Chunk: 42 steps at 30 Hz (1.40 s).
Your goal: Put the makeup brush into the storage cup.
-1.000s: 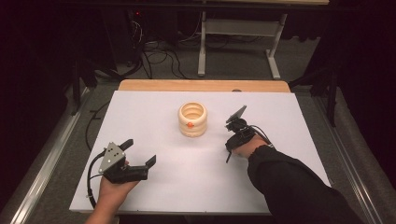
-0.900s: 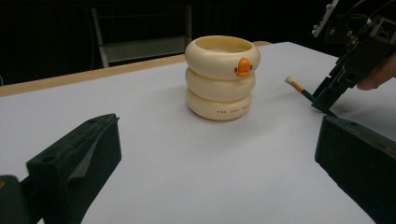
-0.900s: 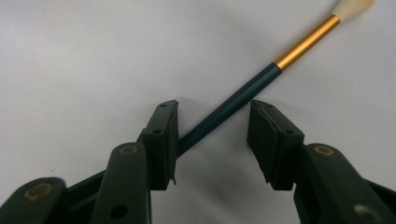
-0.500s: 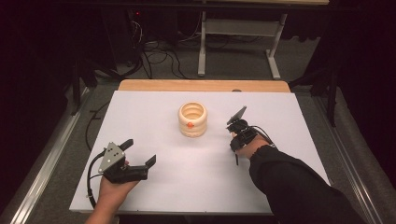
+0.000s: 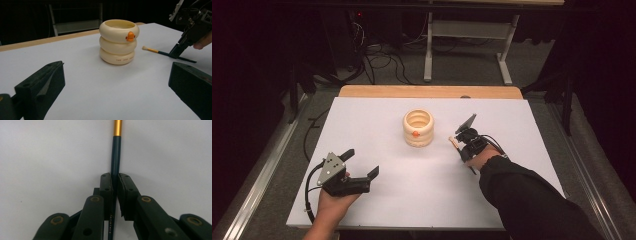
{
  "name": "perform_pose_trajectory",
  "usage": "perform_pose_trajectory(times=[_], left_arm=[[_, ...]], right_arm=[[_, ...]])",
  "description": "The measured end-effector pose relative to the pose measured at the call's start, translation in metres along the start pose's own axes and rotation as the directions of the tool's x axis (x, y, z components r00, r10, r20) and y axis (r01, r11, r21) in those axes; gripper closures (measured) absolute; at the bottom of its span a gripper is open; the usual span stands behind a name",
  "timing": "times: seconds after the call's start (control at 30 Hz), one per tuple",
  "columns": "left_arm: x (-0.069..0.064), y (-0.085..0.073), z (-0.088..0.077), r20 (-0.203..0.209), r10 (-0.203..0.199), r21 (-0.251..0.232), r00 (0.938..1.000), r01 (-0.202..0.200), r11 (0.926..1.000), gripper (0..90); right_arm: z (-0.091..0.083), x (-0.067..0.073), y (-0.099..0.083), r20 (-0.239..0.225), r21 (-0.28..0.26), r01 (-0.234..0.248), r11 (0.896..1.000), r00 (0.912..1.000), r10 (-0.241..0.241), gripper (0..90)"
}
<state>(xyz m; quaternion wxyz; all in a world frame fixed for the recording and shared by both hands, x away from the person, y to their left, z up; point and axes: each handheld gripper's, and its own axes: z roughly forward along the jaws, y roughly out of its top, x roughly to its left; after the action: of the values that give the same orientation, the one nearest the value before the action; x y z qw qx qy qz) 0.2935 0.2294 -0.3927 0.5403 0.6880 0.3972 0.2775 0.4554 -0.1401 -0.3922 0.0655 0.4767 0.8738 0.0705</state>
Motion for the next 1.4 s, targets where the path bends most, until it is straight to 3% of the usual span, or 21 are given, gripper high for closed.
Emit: perform_pose_trajectory(times=[0.17,0.2,0.5,1.33,1.4], left_arm=[[-0.0001,0.0,0.0002,0.002,0.0,-0.001,1.0,0.0,1.0,1.1],[-0.0002,0.0,0.0002,0.002,0.001,-0.001,1.0,-0.001,1.0,1.1],[-0.0009,0.0002,0.0001,0.004,-0.001,-0.006,1.0,0.001,1.0,1.2],[-0.0011,0.0004,-0.0002,0.008,0.005,-0.008,1.0,-0.005,1.0,1.2],[-0.0008,0.0003,-0.0004,0.008,0.004,-0.008,1.0,-0.004,1.0,1.2]], right_arm=[[0.0,0.0006,0.0005,-0.006,0.012,-0.03,0.999,0.9995,0.03,84.9],[0.0005,-0.0011,0.0009,-0.004,0.006,-0.007,1.0,1.0,0.007,84.9],[0.0012,-0.0014,0.0027,-0.029,0.026,-0.031,0.999,0.9991,0.032,81.5],[0.0002,0.0003,0.0036,-0.005,0.029,-0.009,1.0,0.9999,0.009,86.2],[-0.0006,-0.0001,0.0039,-0.002,0.025,0.011,1.0,0.9999,-0.011,86.2]])
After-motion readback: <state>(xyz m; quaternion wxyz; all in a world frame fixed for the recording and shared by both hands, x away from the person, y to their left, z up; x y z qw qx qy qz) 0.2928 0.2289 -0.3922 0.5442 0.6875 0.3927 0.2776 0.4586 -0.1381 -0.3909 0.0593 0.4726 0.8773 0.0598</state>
